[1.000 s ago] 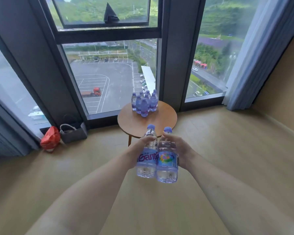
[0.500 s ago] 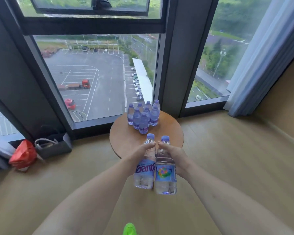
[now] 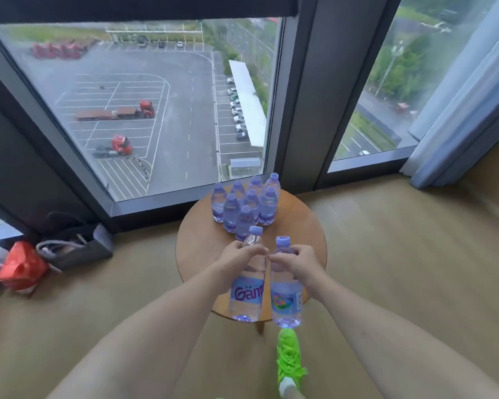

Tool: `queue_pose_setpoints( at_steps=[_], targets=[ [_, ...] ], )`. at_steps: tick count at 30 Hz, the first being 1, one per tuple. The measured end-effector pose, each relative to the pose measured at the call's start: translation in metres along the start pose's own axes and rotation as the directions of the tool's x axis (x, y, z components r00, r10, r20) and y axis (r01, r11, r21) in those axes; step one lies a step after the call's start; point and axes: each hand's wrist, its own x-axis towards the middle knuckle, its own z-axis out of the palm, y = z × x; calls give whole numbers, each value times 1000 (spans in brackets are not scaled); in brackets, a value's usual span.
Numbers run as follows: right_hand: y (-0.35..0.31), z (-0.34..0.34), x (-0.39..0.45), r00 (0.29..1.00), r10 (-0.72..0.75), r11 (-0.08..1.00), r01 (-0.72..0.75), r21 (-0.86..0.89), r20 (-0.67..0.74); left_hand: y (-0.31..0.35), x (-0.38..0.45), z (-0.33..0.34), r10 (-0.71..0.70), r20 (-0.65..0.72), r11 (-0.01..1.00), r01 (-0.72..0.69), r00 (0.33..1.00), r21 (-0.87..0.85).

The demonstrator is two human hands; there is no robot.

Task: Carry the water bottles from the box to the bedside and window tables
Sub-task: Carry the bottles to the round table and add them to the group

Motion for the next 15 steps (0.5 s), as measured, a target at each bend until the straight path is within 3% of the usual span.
queue_pose_setpoints(
  at_steps=[4, 9, 15],
  targets=[
    [-6, -16, 65, 996, -37, 991, 46, -122, 77, 8, 53, 5, -28, -66, 1000, 27, 997, -14],
    [-18, -34, 129, 987, -8, 972, 46, -231, 162, 18, 92, 13, -151, -212, 988, 157, 966, 12],
    [-15, -40, 173, 986, 17, 930, 46, -365, 168, 8, 129, 18, -245, -238, 970, 236, 940, -65]
  ],
)
